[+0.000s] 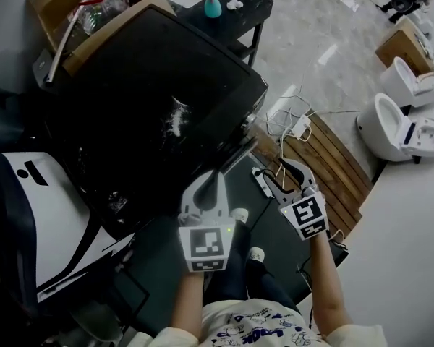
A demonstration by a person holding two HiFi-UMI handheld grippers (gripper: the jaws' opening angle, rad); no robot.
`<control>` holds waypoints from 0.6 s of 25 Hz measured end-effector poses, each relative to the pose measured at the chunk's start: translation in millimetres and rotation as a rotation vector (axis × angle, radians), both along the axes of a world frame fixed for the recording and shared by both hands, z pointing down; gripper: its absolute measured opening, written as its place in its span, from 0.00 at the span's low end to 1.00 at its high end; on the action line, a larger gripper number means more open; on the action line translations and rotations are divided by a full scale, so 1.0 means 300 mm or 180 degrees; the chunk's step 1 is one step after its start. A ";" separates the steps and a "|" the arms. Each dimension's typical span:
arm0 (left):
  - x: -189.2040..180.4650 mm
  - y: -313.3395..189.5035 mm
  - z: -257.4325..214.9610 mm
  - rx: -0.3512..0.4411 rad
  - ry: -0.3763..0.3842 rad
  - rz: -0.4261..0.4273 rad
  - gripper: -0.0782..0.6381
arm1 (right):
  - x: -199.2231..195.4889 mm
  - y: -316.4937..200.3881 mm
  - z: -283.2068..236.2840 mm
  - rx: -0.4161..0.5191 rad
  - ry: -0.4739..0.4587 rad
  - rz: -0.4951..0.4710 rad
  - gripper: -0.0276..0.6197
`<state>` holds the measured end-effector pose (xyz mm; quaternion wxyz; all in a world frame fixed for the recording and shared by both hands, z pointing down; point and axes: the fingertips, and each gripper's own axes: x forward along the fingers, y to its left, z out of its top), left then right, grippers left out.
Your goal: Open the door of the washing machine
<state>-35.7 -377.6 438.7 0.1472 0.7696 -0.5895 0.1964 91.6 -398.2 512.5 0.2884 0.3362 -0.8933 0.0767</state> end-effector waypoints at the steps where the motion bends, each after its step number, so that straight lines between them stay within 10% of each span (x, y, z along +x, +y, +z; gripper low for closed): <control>1: -0.001 -0.004 0.017 -0.0029 -0.0002 0.0004 0.11 | -0.002 -0.005 0.023 -0.0028 0.0028 -0.0015 0.36; 15: 0.012 -0.028 0.250 -0.0388 0.0101 0.0008 0.11 | -0.010 -0.042 0.314 -0.0348 0.0282 -0.0075 0.36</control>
